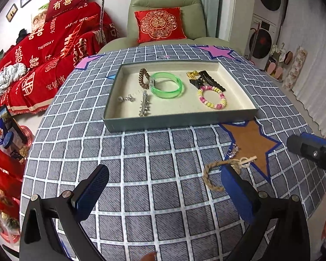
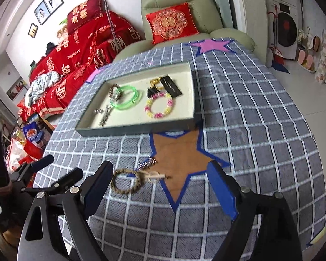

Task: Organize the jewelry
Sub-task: 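Withdraw both tools from the tray toward the braided rope bracelet, then lower the left tool onto the braided rope bracelet and close it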

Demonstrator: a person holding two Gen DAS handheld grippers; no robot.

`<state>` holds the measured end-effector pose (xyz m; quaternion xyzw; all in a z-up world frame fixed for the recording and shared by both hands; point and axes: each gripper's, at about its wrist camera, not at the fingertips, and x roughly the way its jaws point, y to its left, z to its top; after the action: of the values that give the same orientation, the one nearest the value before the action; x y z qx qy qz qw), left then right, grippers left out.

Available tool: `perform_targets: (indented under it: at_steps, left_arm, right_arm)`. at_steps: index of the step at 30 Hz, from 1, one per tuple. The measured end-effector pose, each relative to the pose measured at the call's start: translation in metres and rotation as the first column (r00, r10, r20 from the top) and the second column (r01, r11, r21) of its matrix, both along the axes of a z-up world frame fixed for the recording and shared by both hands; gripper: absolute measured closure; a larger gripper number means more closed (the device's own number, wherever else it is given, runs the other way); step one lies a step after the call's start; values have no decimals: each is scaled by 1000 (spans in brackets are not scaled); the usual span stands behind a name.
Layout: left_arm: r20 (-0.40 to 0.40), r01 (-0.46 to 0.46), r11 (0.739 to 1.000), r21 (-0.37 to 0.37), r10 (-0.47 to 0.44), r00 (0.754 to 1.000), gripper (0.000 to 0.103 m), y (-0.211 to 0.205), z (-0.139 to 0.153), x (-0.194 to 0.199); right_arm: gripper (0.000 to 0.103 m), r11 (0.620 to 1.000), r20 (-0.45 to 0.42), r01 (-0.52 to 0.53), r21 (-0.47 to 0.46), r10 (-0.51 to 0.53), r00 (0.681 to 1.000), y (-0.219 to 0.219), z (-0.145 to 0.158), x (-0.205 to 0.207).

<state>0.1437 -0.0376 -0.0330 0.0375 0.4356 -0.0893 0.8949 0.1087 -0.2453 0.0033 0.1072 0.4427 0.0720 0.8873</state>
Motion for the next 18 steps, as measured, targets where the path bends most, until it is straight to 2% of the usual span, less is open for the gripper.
perform_targets:
  at_steps: [7,18]
  left_arm:
    - [-47,23,1000,-10,-23,999,0,-5,-13,-5]
    - [-130,67,998,11,-65,989,0,-18,-43,2]
  right_arm:
    - [13,1000,-92,-7,-3,7,996,-14,-20,-8]
    - [13,999,-130,8,-36,-13,991,-32,-38,-20]
